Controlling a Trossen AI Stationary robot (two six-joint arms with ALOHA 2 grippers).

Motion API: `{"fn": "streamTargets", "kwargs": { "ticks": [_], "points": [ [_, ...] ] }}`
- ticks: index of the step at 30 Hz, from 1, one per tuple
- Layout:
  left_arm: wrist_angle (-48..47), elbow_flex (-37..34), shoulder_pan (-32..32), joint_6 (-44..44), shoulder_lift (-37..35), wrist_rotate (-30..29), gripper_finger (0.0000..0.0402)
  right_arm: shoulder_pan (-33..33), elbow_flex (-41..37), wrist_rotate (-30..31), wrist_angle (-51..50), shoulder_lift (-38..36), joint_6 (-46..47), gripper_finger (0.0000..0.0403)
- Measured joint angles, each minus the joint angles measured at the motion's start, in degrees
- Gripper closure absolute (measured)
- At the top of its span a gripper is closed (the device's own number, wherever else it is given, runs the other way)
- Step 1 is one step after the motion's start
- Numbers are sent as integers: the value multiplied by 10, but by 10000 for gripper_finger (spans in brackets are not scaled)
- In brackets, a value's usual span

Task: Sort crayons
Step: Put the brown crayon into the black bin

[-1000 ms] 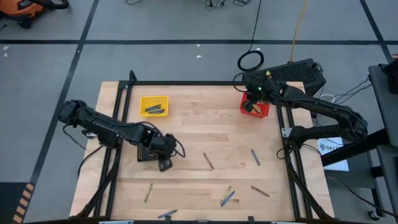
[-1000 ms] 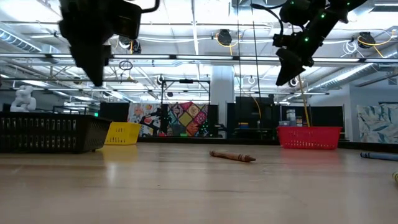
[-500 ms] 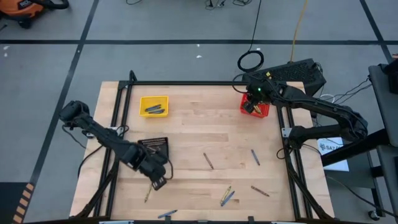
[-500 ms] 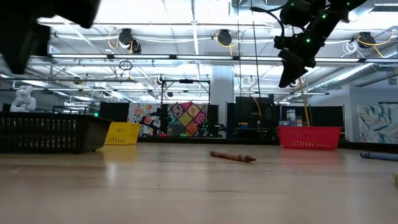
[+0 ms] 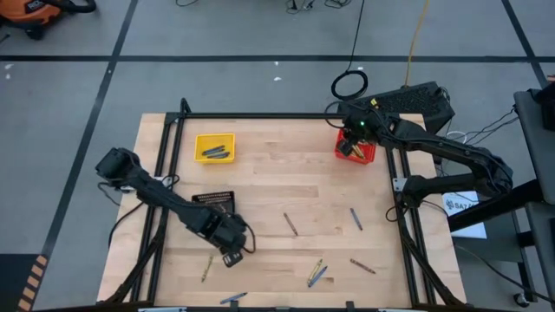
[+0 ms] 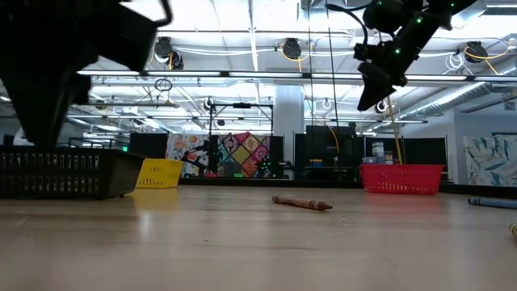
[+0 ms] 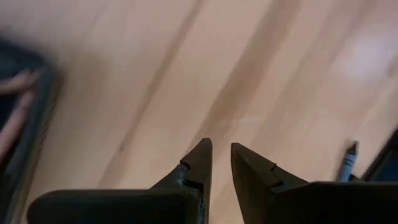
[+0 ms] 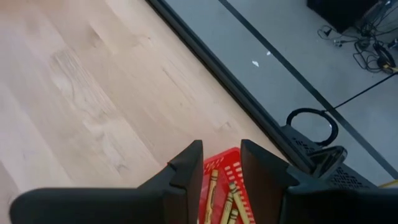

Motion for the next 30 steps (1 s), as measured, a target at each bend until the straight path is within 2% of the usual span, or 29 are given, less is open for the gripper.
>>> {"fn": "streamTargets", "kwargs": {
  "ticks": [5,9,12,17,24,30],
  "points": [
    [14,45,19,111,37,21,338,0,0,0,3,0,0,307],
    [16,78,36,191,39,19,338,0,0,1,3,0,0,307],
    [16,96,42,278,39,-5,338,0,0,1,3,0,0,307],
    [17,113,53,481,39,-45,338,0,0,2,7,0,0,307],
    [19,112,107,666,39,-85,338,0,0,2,55,0,-2,307],
    [82,112,158,806,39,-88,338,0,0,1,63,0,-1,307]
  ]
}}
